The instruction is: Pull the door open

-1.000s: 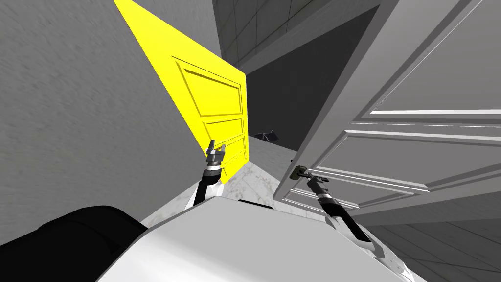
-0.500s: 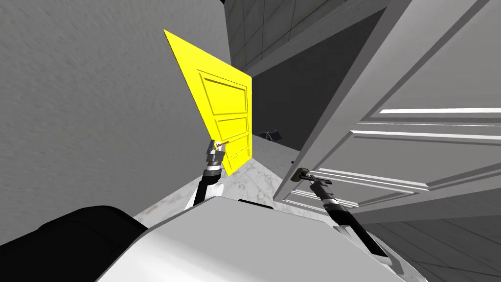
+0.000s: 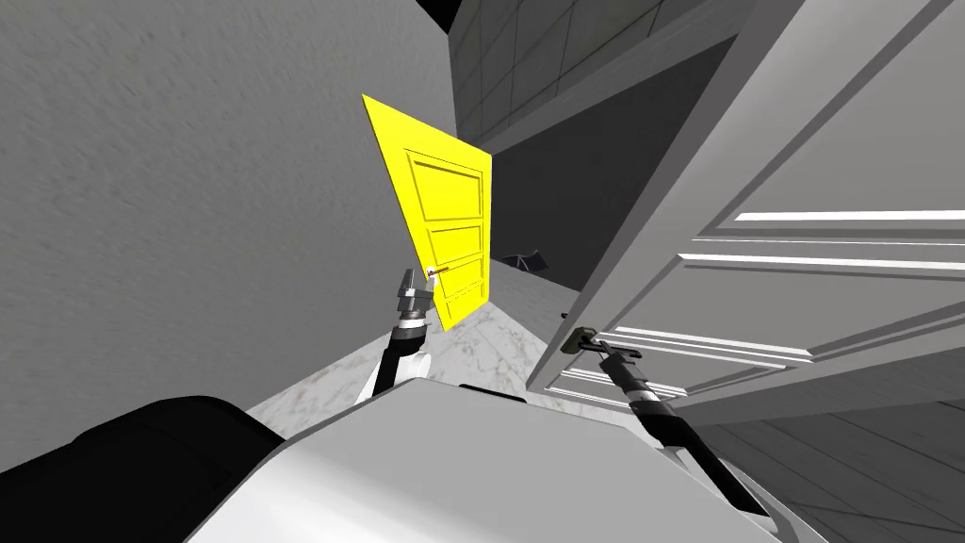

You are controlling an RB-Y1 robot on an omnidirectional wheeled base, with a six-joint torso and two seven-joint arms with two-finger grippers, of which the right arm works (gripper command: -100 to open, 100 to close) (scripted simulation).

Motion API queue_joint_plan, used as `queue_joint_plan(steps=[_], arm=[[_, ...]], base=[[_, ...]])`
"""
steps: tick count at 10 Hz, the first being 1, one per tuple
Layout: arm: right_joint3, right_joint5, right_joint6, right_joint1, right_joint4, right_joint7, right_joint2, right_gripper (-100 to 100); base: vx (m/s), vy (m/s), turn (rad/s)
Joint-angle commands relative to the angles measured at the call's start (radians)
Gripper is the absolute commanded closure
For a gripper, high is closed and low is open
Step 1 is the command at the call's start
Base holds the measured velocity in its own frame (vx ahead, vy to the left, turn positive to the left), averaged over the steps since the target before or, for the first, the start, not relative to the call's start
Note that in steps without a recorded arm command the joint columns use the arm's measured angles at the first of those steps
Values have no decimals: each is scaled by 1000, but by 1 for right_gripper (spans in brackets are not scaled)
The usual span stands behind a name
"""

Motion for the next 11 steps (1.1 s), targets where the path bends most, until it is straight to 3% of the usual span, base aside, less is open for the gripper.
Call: queue_joint_plan(steps=[1,7,8,11], arm=[[8,-2,-27,12,6,-10,-15,100],[34,-10,-107,52,18,-42,-67,100],[35,-8,-96,51,12,-36,-60,100],[50,-8,-138,67,26,-51,-80,100]], base=[[-187,-74,171],[-199,-66,135],[-79,-20,21],[-166,-73,166]])
